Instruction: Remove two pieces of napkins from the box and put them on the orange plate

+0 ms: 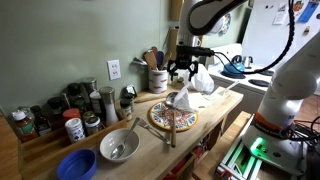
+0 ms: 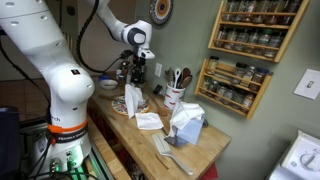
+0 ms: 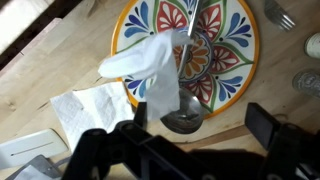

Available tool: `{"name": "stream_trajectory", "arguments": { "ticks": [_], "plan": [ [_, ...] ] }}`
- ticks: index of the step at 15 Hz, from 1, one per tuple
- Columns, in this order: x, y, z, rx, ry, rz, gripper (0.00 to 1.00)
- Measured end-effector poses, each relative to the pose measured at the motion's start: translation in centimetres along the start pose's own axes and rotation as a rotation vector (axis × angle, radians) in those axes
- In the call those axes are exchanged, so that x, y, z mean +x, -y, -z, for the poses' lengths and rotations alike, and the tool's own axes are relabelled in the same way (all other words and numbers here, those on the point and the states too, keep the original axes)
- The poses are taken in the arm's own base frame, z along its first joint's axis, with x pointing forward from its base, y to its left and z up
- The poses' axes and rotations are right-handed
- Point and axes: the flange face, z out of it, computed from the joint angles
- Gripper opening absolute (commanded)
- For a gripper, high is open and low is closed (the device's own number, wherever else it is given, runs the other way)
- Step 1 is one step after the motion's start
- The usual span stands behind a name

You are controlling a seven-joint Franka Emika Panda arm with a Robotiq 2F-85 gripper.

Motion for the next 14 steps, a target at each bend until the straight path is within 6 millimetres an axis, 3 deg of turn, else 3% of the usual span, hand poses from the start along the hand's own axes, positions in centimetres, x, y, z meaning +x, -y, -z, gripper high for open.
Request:
{"name": "stream_trajectory", "arguments": {
  "ticks": [5,14],
  "plan": [
    [-0.2,-1.1,4.0,0.031,-0.09,-0.026,1.0],
    [-0.6,-6.4,6.0,-0.064,0.018,-0.069,1.0]
  ]
}}
